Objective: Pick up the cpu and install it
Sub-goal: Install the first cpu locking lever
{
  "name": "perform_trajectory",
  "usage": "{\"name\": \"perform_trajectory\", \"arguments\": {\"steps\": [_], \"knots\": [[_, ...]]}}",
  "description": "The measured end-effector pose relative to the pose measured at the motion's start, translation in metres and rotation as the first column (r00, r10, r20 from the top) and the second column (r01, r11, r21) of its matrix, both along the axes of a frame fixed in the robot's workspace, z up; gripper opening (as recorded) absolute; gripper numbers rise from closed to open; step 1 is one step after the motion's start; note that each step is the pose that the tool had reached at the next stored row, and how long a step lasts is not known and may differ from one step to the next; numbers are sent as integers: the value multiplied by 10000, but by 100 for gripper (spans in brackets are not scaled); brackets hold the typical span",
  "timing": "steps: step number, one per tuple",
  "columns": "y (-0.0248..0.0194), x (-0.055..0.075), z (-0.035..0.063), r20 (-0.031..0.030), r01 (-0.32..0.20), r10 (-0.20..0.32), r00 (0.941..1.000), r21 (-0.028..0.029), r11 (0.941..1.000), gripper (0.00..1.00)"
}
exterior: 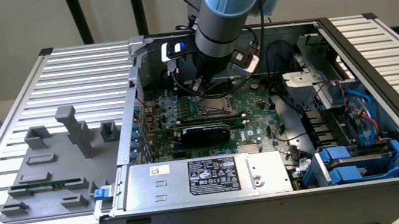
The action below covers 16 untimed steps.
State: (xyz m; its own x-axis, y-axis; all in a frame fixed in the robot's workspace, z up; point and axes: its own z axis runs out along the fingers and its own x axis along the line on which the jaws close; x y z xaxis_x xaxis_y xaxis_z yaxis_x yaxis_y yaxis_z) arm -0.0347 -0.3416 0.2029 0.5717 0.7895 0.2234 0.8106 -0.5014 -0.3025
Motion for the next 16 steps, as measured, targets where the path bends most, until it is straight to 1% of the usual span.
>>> {"name": "perform_trajectory", "arguments": {"steps": [10,13,16], "knots": [[1,-19,-2,0,0,0,10000,-21,10000,11],[6,-23,-3,-1,-1,1,10000,-36,10000,11],[23,-23,-4,1,0,0,10000,-54,10000,11]]}}
